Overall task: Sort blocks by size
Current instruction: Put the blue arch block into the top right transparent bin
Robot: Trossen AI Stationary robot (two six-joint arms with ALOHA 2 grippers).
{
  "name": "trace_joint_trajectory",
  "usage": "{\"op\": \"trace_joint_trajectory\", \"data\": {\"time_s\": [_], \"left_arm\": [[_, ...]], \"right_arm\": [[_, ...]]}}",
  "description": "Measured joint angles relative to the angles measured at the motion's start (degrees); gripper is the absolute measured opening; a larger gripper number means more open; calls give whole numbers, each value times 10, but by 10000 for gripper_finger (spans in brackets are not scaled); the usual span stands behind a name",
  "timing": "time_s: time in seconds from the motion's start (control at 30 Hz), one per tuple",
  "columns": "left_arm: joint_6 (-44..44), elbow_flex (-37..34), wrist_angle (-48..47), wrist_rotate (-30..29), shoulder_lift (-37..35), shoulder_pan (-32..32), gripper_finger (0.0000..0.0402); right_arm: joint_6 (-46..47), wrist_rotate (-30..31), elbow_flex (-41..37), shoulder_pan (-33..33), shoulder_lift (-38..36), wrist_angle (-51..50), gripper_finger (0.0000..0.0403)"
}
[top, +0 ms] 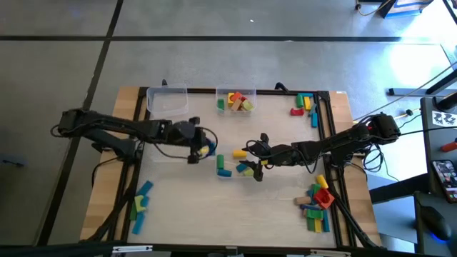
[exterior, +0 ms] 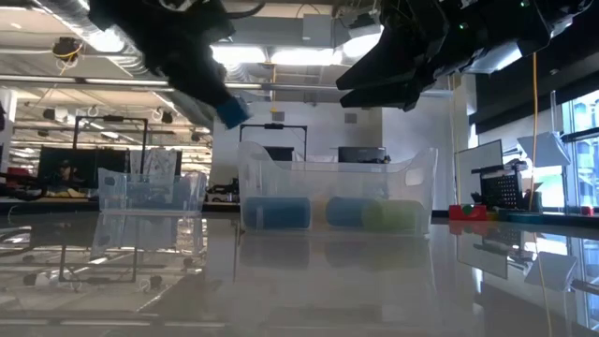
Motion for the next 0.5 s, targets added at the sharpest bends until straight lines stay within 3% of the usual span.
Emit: {"op": "trace_joint_trajectory", "data": {"time_s": [0.27, 0.5], "left_arm": [[84, 0, 73, 0, 1, 86, 48], [92, 0, 186, 0, 21, 167, 45]], "right_arm": [[0, 0, 0, 0, 0, 0, 246], [0, 11, 0, 0, 0, 0, 246]]}}
